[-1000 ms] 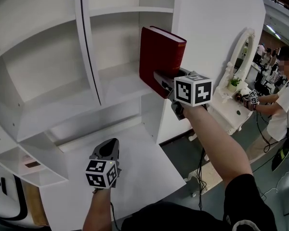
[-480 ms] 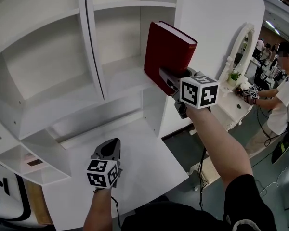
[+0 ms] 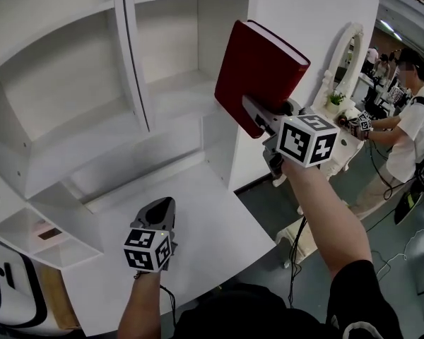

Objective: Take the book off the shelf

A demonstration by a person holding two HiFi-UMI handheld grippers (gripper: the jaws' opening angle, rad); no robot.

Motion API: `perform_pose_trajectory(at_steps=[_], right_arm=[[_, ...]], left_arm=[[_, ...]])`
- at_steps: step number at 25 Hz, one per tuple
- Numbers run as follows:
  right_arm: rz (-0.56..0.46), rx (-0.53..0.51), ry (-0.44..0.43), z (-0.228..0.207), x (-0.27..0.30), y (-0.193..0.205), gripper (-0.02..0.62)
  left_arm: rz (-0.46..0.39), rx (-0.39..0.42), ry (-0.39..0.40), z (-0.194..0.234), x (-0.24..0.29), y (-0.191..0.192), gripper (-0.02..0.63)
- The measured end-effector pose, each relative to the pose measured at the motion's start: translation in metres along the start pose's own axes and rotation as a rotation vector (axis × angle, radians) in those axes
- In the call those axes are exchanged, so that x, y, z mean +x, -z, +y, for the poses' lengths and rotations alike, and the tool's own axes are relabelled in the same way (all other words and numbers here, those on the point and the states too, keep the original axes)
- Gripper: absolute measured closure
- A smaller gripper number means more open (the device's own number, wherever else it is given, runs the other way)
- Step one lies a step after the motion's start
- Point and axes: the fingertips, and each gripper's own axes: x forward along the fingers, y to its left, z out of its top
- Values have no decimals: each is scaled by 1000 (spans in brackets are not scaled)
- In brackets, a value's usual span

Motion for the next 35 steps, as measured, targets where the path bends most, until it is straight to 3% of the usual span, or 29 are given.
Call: perform_pose_trajectory(at_steps=[13,27,35], right_arm=[[-9,66,-116,7,-84,34,364],[68,157,-181,17,-158,110,364],[112,186,-207,44,-180,148,364]], left_arm=[[0,-3,-54,-46,-2,-2,595],[10,-21,-138,-108,-35,20,595],[-3,-61,-170,-114,-52,39,595]])
